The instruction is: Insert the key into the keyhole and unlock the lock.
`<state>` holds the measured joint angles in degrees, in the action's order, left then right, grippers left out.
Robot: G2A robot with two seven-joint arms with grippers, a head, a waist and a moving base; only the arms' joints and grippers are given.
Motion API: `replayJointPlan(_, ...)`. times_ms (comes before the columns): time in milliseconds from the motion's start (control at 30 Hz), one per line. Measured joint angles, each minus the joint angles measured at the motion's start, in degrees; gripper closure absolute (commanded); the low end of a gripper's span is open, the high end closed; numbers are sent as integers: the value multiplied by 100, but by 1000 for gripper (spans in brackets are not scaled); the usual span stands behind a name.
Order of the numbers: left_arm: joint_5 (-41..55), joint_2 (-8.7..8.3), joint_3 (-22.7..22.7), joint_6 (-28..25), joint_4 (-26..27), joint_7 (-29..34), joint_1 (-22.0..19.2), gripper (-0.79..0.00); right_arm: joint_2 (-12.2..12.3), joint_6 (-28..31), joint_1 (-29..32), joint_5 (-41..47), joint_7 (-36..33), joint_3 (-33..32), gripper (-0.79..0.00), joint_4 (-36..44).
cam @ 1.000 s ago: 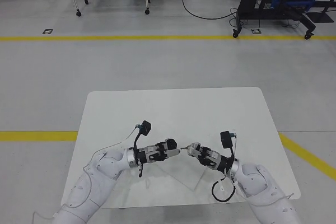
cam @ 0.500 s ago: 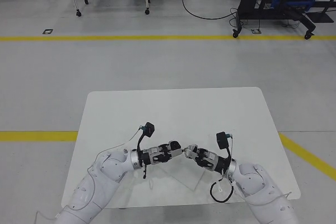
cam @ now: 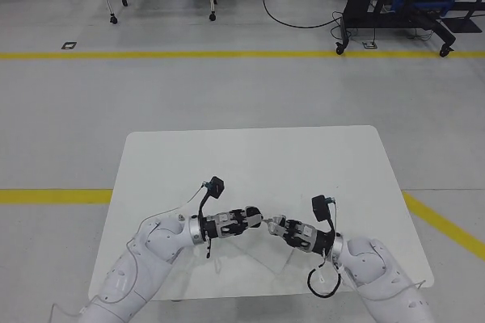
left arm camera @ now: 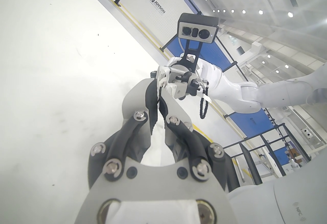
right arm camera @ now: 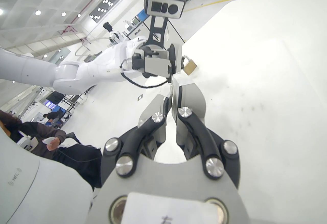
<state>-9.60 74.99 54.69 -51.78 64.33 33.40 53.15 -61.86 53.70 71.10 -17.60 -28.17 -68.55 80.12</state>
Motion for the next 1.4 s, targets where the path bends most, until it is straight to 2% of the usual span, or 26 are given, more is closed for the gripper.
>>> replayJointPlan(33,-60,-11,27,-5,22,-15,1,0,13,-6,-2,0,-90,-4,-89,9)
replayJointPlan(133,-316,-49,104,4,144,-69,30,0,54,-57,22,46,-303,-46,-234,57)
replayJointPlan(400,-728,-110,136,60,539,-152,206,0,127,-134,81,292,-480,-153,-280,158)
replayJointPlan(700,-800,-147,117,110,645,-179,270,0,139,-149,-7,441,-590,4,-256,185)
replayJointPlan(733,-806,-150,112,109,648,-185,275,0,139,-142,-19,467,-608,26,-228,185)
replayJointPlan(767,-811,-152,106,105,651,-195,279,0,139,-137,-33,493,-630,49,-142,184)
replayJointPlan(800,-824,-154,100,94,655,-215,284,0,140,-132,-55,522,-669,82,-9,183)
replayJointPlan(1167,-992,-191,107,0,630,-400,357,0,172,-190,-135,585,-785,163,0,173)
replayJointPlan(1200,-1008,-197,106,-9,627,-402,361,-65,178,-191,-136,580,-793,164,0,177)
replayJointPlan(1233,-1017,-201,105,-17,628,-402,364,-785,181,-192,-136,574,-801,166,0,179)
replayJointPlan(1400,-1013,-236,144,-67,649,-361,362,-785,197,-235,-158,493,-806,177,0,212)
